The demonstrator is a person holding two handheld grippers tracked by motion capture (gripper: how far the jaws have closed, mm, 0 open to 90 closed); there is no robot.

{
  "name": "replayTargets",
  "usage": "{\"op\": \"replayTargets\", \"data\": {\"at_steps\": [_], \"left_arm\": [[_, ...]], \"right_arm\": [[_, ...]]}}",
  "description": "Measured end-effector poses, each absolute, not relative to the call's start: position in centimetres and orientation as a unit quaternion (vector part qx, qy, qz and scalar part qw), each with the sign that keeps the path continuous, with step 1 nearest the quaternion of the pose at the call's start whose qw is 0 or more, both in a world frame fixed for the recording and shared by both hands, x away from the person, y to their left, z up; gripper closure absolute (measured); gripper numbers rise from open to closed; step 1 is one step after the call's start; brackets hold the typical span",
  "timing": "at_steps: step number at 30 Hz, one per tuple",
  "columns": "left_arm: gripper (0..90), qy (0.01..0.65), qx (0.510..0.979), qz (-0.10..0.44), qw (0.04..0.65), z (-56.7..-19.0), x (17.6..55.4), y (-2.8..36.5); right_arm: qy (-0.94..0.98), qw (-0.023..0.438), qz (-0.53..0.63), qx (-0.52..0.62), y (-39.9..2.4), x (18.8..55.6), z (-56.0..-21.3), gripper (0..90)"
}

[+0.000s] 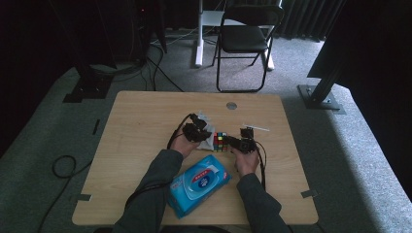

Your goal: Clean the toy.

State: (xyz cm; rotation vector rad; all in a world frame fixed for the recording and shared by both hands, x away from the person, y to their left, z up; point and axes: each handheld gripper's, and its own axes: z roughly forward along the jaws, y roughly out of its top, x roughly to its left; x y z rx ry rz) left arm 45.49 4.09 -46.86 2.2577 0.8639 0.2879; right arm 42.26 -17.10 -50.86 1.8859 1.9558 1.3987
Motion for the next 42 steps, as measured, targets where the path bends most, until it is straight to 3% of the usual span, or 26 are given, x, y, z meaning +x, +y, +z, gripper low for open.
{"op": "replayTargets", "data": {"at_steps": [14, 42], "left_arm": [[86.7, 0.329, 0.881, 0.110, 0.321, -47.5, 46.2, 2.4], [86.5, 0.353, 0.876, 0.119, 0.305, -48.2, 46.4, 2.7]], "right_arm": [[0.639, 0.040, 0.458, 0.617, -17.1, 42.2, -50.9, 68.3], [0.637, 0.034, 0.459, 0.618, -16.9, 42.1, -51.1, 67.1]]}}
